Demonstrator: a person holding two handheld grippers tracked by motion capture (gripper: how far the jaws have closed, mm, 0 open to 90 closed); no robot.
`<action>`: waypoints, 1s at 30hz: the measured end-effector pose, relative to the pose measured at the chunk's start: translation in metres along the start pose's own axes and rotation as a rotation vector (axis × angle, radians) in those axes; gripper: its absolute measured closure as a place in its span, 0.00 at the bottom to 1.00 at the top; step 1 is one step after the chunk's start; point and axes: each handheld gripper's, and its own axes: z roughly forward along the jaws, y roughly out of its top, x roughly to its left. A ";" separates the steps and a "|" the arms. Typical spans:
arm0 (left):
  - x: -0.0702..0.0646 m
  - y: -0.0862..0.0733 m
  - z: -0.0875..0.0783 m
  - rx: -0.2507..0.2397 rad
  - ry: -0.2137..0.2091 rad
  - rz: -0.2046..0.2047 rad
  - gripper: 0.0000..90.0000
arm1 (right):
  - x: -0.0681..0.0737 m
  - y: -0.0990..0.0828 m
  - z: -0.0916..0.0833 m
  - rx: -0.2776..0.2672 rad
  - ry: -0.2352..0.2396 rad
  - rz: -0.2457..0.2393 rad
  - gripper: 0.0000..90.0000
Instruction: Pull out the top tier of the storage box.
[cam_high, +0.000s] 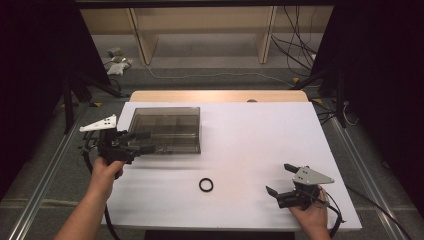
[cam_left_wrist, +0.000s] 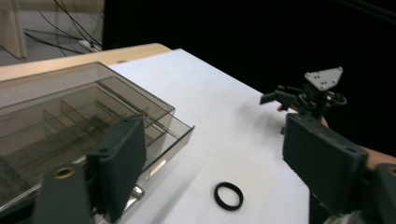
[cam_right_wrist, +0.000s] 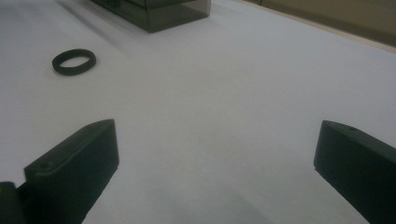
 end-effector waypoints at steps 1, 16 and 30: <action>-0.002 0.003 0.001 0.021 0.008 0.040 0.23 | 0.000 0.000 0.000 -0.002 0.000 -0.002 0.01; 0.000 0.028 0.002 0.194 -0.073 0.231 0.47 | 0.000 0.000 0.000 -0.001 0.001 0.000 0.01; 0.005 0.043 0.009 0.317 0.008 0.351 0.51 | 0.000 0.000 0.001 0.001 0.004 0.000 0.01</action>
